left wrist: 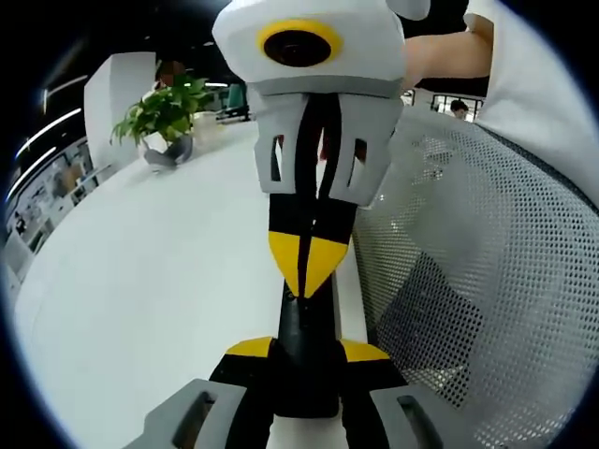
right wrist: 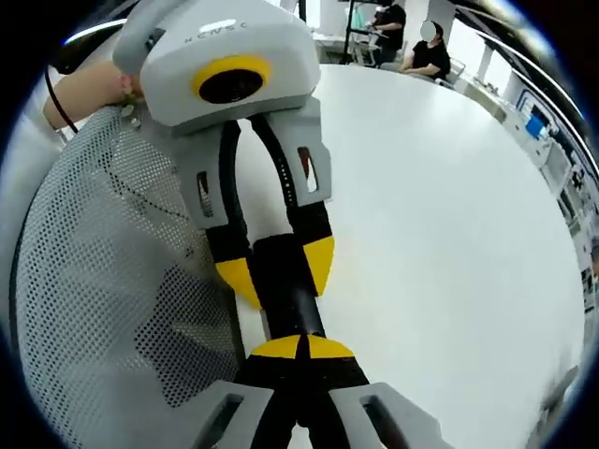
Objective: Press the specified remote control buttons in sequence, fully releasing each button before pressing the next.
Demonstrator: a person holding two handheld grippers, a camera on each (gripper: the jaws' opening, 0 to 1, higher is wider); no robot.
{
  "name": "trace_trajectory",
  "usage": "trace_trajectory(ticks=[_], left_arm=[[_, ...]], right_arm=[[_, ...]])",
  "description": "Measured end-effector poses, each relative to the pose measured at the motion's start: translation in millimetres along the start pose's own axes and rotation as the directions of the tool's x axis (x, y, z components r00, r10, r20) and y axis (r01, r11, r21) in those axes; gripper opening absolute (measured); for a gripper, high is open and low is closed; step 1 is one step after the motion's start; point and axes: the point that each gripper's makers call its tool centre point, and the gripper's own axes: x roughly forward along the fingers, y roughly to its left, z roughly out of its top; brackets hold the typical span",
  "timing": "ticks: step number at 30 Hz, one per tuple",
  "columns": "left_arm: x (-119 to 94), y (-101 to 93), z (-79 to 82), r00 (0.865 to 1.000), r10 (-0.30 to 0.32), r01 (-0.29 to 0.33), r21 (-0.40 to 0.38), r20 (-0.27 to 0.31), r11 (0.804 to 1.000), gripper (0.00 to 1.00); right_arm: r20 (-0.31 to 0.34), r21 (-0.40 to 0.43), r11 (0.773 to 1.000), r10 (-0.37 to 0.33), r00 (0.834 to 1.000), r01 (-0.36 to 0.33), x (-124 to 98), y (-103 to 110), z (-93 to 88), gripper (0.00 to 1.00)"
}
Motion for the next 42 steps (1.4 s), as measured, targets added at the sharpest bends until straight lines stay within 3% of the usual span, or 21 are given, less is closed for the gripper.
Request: trace_trajectory(ticks=[2, 7, 10, 12, 13, 15, 17, 20, 28, 34, 42], left_arm=[[0.1, 0.3, 0.1, 1.000, 0.002, -0.002, -0.005, -0.003, 1.000, 0.25], [1.2, 1.0, 0.5, 1.000, 0.001, -0.001, 0.002, -0.006, 1.000, 0.25], [0.9, 0.9, 0.6, 1.000, 0.004, -0.004, -0.005, -0.001, 1.000, 0.25], [0.8, 0.9, 0.5, 1.000, 0.004, -0.004, -0.004, -0.001, 1.000, 0.25], [0.7, 0.8, 0.7, 1.000, 0.005, -0.005, -0.006, 0.001, 1.000, 0.25], [0.7, 0.7, 0.8, 1.000, 0.008, -0.008, -0.005, 0.005, 1.000, 0.25], [0.7, 0.7, 1.1, 1.000, 0.007, -0.007, -0.002, 0.004, 1.000, 0.25], [0.6, 0.6, 1.2, 1.000, 0.007, -0.007, -0.001, 0.002, 1.000, 0.25], [0.5, 0.3, 1.4, 1.000, 0.004, -0.004, 0.002, 0.003, 1.000, 0.25], [0.7, 0.3, 1.1, 1.000, 0.002, -0.002, 0.005, 0.001, 1.000, 0.25], [0.5, -0.1, 0.9, 1.000, -0.003, 0.003, 0.002, 0.008, 1.000, 0.25]], right_arm=[[-0.026, -0.063, 0.998, 0.011, 1.000, -0.013, 0.7, 0.4, -0.2, 0.00], [0.004, 0.025, 0.999, 0.023, 1.000, -0.023, 0.5, -1.9, 0.2, 0.00], [0.130, 0.164, 0.986, 0.023, 0.991, -0.044, -0.7, -1.7, 4.4, 0.00], [0.242, 0.235, 0.968, 0.024, 0.970, -0.082, 1.6, -2.1, 12.8, 0.00], [0.244, 0.266, 0.959, 0.037, 0.969, -0.103, 1.1, -0.7, 12.0, 0.00], [0.195, 0.219, 0.970, 0.064, 0.979, -0.108, -1.9, -0.8, 5.7, 0.00], [0.131, 0.195, 0.978, 0.043, 0.991, -0.068, -4.2, -7.2, -3.1, 0.00], [0.103, 0.178, 0.982, 0.049, 0.993, -0.067, -5.0, -10.3, -6.6, 0.00], [0.070, 0.133, 0.986, 0.095, 0.993, -0.104, -1.0, -10.4, -1.1, 0.00], [-0.032, 0.065, 0.989, 0.137, 0.990, -0.135, 1.2, -9.5, -0.9, 0.00], [-0.116, 0.070, 0.986, 0.156, 0.981, -0.149, 2.9, -10.2, -1.0, 0.00]])
